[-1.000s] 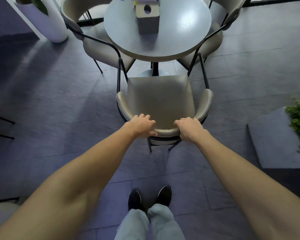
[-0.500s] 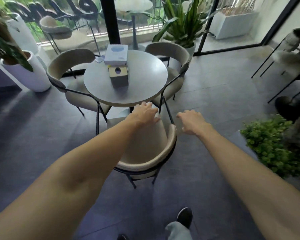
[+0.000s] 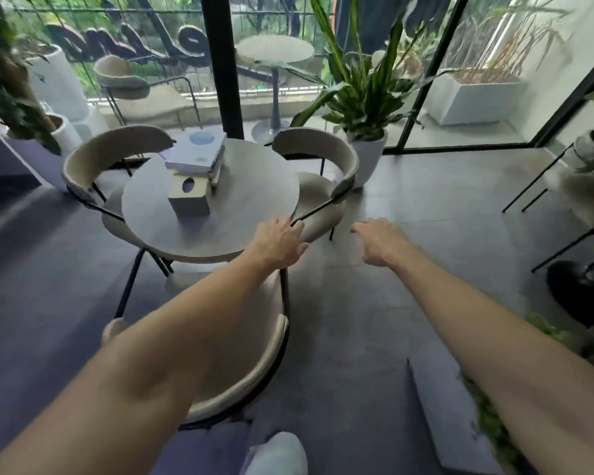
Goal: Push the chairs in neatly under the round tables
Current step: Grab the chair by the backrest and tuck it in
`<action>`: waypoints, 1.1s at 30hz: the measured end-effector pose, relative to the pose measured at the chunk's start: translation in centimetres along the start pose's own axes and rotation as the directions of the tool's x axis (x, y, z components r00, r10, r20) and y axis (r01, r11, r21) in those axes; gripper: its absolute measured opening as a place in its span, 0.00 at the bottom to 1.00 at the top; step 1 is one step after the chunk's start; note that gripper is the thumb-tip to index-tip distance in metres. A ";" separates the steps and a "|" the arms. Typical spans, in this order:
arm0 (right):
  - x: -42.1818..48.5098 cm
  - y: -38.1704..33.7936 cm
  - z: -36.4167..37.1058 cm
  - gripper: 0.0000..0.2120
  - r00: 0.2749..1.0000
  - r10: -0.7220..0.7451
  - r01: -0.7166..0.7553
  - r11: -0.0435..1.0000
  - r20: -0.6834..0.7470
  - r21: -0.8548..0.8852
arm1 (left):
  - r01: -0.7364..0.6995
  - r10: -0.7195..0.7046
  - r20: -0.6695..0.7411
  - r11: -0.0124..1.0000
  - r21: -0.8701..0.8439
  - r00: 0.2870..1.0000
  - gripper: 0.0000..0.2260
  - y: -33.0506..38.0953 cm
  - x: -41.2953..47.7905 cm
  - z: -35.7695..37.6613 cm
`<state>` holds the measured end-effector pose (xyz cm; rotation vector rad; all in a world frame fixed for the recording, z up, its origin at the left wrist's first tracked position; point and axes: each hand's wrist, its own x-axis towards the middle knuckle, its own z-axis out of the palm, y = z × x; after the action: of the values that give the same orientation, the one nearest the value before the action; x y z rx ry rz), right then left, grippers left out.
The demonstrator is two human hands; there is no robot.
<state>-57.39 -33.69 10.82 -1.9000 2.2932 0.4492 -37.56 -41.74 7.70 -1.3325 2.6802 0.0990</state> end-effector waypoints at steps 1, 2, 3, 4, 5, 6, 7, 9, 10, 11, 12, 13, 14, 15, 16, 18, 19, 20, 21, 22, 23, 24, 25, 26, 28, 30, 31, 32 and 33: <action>1.4 1.2 -0.3 0.25 1.000 -0.008 0.008 1.000 0.001 -0.011 | 0.009 -0.009 0.002 1.000 0.009 1.000 0.20 0.3 1.6 0.1; 3.0 2.4 -0.5 0.25 1.000 -0.015 0.015 1.000 0.005 -0.021 | 0.014 -0.014 0.003 1.000 0.009 1.000 0.21 0.6 3.2 0.2; 4.7 3.6 -0.8 0.25 1.000 -0.021 0.021 0.999 0.010 -0.031 | 0.019 -0.019 0.001 1.000 0.005 1.000 0.21 0.8 5.0 0.3; 6.6 4.7 -1.1 0.26 1.000 -0.026 0.026 0.999 0.012 -0.042 | 0.026 -0.026 -0.005 1.000 0.000 1.000 0.21 1.0 7.0 0.3; 8.5 5.8 -1.5 0.27 0.999 -0.035 0.035 0.998 0.011 -0.054 | 0.034 -0.035 -0.015 0.999 -0.005 0.999 0.21 1.2 9.1 0.1; 10.6 6.9 -1.8 0.27 0.999 -0.049 0.049 0.997 0.009 -0.065 | 0.041 -0.042 -0.022 0.999 -0.011 0.999 0.21 1.2 11.4 0.0; 12.7 7.9 -2.2 0.28 0.998 -0.064 0.065 0.995 0.006 -0.073 | 0.048 -0.048 -0.021 0.999 -0.010 0.999 0.22 1.2 13.8 -0.1; 16.9 10.0 -3.2 0.28 0.996 -0.090 0.089 0.993 -0.005 -0.071 | 0.071 -0.071 -0.002 0.997 0.006 0.997 0.22 1.2 18.8 -0.4; 18.9 11.3 -3.7 0.28 0.995 -0.097 0.097 0.993 -0.004 -0.066 | 0.087 -0.087 0.012 0.996 0.005 0.996 0.22 1.2 21.2 -0.7; 20.9 12.5 -4.3 0.28 0.995 -0.104 0.104 0.992 -0.002 -0.067 | 0.106 -0.106 0.023 0.994 0.000 0.994 0.22 1.3 23.5 -1.1; 22.8 13.9 -4.9 0.28 0.994 -0.111 0.111 0.991 -0.004 -0.074 | 0.121 -0.121 0.029 0.993 -0.001 0.992 0.22 1.4 25.7 -1.6; 24.7 15.2 -5.5 0.27 0.993 -0.115 0.114 0.990 -0.007 -0.082 | 0.123 -0.123 0.028 0.992 0.002 0.992 0.23 1.6 27.8 -2.3; 26.5 16.6 -6.1 0.26 0.993 -0.119 0.118 0.989 -0.011 -0.086 | 0.112 -0.112 0.021 0.994 0.013 0.993 0.22 1.8 29.8 -3.0; 28.3 17.9 -6.6 0.26 0.992 -0.122 0.121 0.989 -0.010 -0.082 | 0.094 -0.094 0.005 0.995 0.026 0.996 0.22 2.1 31.6 -3.8; 30.0 19.0 -7.0 0.27 0.992 -0.127 0.126 0.989 -0.006 -0.077 | 0.078 -0.077 -0.010 0.996 0.040 0.997 0.21 2.4 33.4 -4.5; 33.5 20.9 -7.4 0.28 0.988 -0.151 0.151 0.985 0.001 -0.083 | 0.073 -0.072 -0.031 0.997 0.035 0.997 0.20 2.6 37.2 -5.5; 35.6 21.8 -7.7 0.28 0.986 -0.169 0.168 0.982 0.004 -0.085 | 0.089 -0.088 -0.031 0.996 0.019 0.996 0.20 2.6 39.3 -5.9; 37.7 22.5 -7.9 0.28 0.982 -0.189 0.189 0.978 0.010 -0.086 | 0.112 -0.112 -0.027 0.994 0.000 0.993 0.20 2.5 41.4 -6.0; 39.9 23.1 -8.2 0.28 0.977 -0.212 0.213 0.973 0.015 -0.091 | 0.134 -0.134 -0.017 0.991 -0.021 0.991 0.20 2.3 43.3 -6.1; 42.2 23.7 -8.3 0.27 0.971 -0.238 0.239 0.966 0.019 -0.103 | 0.155 -0.155 -0.008 0.987 -0.040 0.988 0.20 2.1 45.1 -6.2; 44.5 24.2 -8.5 0.27 0.964 -0.266 0.266 0.957 0.019 -0.117 | 0.180 -0.181 -0.006 0.982 -0.058 0.984 0.19 1.9 46.6 -6.3; 46.8 24.7 -8.8 0.27 0.956 -0.292 0.292 0.948 0.016 -0.130 | 0.214 -0.214 -0.006 0.975 -0.067 0.977 0.19 1.7 48.1 -6.3; 49.0 25.1 -9.1 0.27 0.947 -0.320 0.317 0.938 0.007 -0.142 | 0.251 -0.252 -0.011 0.966 -0.065 0.968 0.18 1.6 49.3 -6.4; 51.2 25.5 -9.5 0.27 0.935 -0.356 0.350 0.924 -0.009 -0.154 | 0.290 -0.292 -0.017 0.955 -0.056 0.956 0.18 1.4 50.5 -6.4; 55.4 26.1 -10.1 0.26 0.892 -0.451 0.440 0.878 -0.023 -0.188 | 0.381 -0.383 -0.008 0.920 -0.094 0.924 0.17 1.0 52.7 -6.4; 59.2 26.5 -10.5 0.27 0.845 -0.534 0.521 0.825 -0.001 -0.219 | 0.465 -0.467 0.024 0.872 -0.154 0.884 0.17 0.9 54.9 -6.1; 60.9 26.5 -10.6 0.27 0.821 -0.571 0.558 0.798 0.012 -0.226 | 0.500 -0.500 0.042 0.852 -0.154 0.865 0.18 0.9 55.8 -5.9; 62.3 26.3 -11.0 0.27 0.798 -0.603 0.591 0.773 0.023 -0.230 | 0.531 -0.528 0.063 0.835 -0.144 0.847 0.19 0.8 56.6 -5.6; 63.7 26.0 -11.2 0.26 0.773 -0.633 0.623 0.746 0.036 -0.236 | 0.560 -0.555 0.076 0.818 -0.132 0.829 0.20 0.8 57.4 -5.2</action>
<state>-94.47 -92.63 6.91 -2.6530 1.4966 0.5972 -72.90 -87.13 3.63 -2.0825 2.1694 0.2538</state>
